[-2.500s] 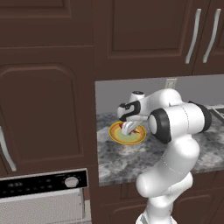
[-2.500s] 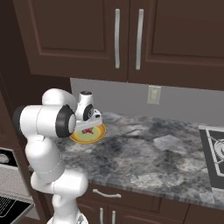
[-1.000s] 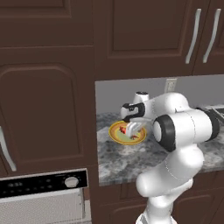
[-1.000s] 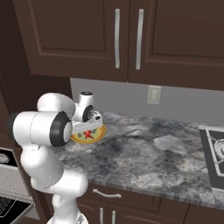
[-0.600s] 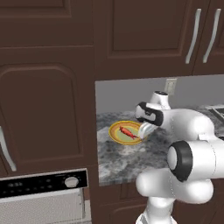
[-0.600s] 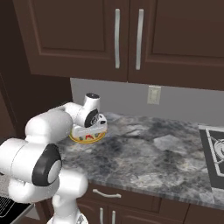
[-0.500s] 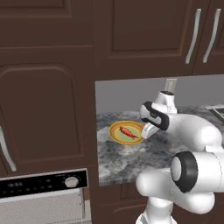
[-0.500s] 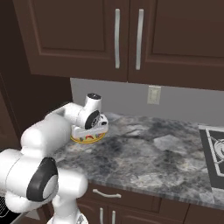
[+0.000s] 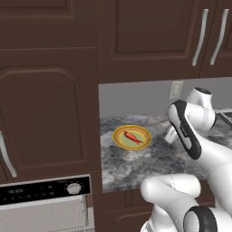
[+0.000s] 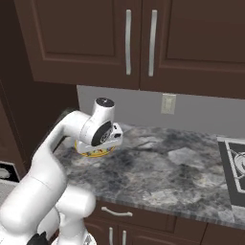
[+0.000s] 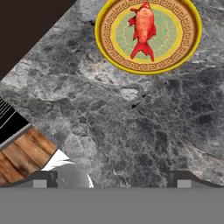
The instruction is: Take the fish from the oven and place it on the plate on the counter.
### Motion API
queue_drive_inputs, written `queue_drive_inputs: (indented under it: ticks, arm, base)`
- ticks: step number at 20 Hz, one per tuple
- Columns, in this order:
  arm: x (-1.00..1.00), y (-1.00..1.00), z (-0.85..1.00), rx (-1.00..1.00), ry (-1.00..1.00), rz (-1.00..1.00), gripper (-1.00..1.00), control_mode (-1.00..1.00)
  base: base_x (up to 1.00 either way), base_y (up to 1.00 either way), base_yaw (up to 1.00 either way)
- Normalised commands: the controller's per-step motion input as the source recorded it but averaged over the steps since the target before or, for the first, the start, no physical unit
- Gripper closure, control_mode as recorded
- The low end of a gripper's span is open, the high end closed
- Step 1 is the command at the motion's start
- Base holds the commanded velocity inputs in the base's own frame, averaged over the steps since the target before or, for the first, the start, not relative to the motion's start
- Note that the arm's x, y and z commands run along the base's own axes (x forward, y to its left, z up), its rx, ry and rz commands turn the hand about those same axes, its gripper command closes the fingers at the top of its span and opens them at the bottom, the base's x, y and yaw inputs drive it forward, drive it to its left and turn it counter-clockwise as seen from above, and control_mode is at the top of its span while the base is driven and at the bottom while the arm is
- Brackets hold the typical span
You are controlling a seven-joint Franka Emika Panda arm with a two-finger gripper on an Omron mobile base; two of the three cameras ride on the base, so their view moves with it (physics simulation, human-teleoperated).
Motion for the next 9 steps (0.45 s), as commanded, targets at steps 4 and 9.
queue_drive_inputs:
  ticks: [4,9]
  arm:
    - [-0.64,-0.18,0.96,0.0,0.0,-0.02,-1.0,-1.0]
    - [-0.52,0.0,0.85,0.0,0.0,-0.02,-1.0,-1.0]
  base:
    - [0.0,0.0,0.0]
    - [0.0,0.0,0.0]
